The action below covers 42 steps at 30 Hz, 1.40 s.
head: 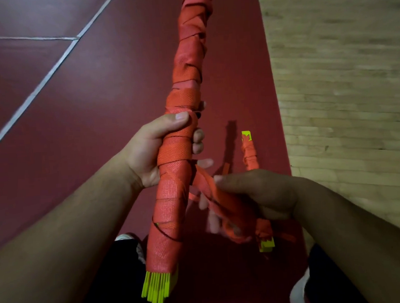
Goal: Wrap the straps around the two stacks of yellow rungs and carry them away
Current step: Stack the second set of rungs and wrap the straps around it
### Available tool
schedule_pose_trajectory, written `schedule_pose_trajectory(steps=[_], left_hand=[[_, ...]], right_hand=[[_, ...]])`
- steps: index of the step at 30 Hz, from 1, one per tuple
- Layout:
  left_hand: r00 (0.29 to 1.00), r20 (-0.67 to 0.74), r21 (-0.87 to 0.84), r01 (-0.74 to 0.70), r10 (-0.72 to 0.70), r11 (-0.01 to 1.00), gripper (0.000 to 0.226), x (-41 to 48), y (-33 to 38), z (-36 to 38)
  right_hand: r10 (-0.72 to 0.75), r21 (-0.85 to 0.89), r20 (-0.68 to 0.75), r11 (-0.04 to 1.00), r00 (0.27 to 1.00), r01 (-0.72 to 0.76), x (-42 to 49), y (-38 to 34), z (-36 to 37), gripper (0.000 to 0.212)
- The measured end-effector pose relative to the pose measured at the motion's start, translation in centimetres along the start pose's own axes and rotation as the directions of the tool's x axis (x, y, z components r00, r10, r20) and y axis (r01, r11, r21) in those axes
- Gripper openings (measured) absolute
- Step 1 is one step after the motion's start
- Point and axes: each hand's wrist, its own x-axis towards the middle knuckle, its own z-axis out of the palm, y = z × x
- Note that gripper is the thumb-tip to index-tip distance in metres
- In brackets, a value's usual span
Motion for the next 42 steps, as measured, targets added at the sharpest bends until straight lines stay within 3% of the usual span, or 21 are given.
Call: schedule_pose_trajectory(steps=[5,11,14,21,28,33,38,42], left_hand=[[1.000,-0.007,0.002,-0.016,0.016,1.000,0.084,-0.1,0.1,-0.2],[0.997,-0.058,0.022,-0.046,0.048,0.999,0.081,0.1,0.2,-0.4],[0.998,-0.054,0.029,-0.035,0.037,0.999,0.082,0.1,0.2,-0.6],[0.999,-0.034,0.020,-0.022,0.022,1.000,0.086,-0.2,0.3,-0.7],[0.999,0.005,-0.014,-0.046,0.046,0.999,0.077,-0.2,0.4,-0.8],[1.000,-0.006,-0.003,-0.031,0.031,1.000,0.077,-0.2,0.5,-1.2],[1.000,-0.015,-0.010,-0.019,0.019,1.000,0.077,-0.2,0.5,-1.2],[0.998,-0.047,0.012,-0.033,0.033,0.999,0.077,-0.2,0.7,-1.3]], right_hand=[[-0.192,0.036,-0.206,0.978,0.960,0.204,0.6,-0.1,-0.7,0.037],[-0.232,-0.369,-0.333,0.924,0.914,0.100,0.1,-0.7,-0.9,0.025],[-0.162,-0.520,-0.298,0.854,0.941,-0.017,-0.2,-1.0,-1.0,0.015],[-0.227,-0.335,-0.360,0.937,0.905,0.102,-0.7,-1.4,-0.9,0.024],[-0.303,-0.117,-0.287,0.953,0.909,0.281,-0.8,-1.1,-1.2,0.021],[-0.231,0.151,-0.242,0.950,0.942,0.272,-0.9,-1.1,-1.4,0.015],[-0.137,-0.056,-0.156,0.990,0.978,0.130,-0.8,-0.6,-2.0,0.009],[-0.137,-0.223,-0.275,0.972,0.952,0.075,-0.7,-0.8,-1.9,0.023]])
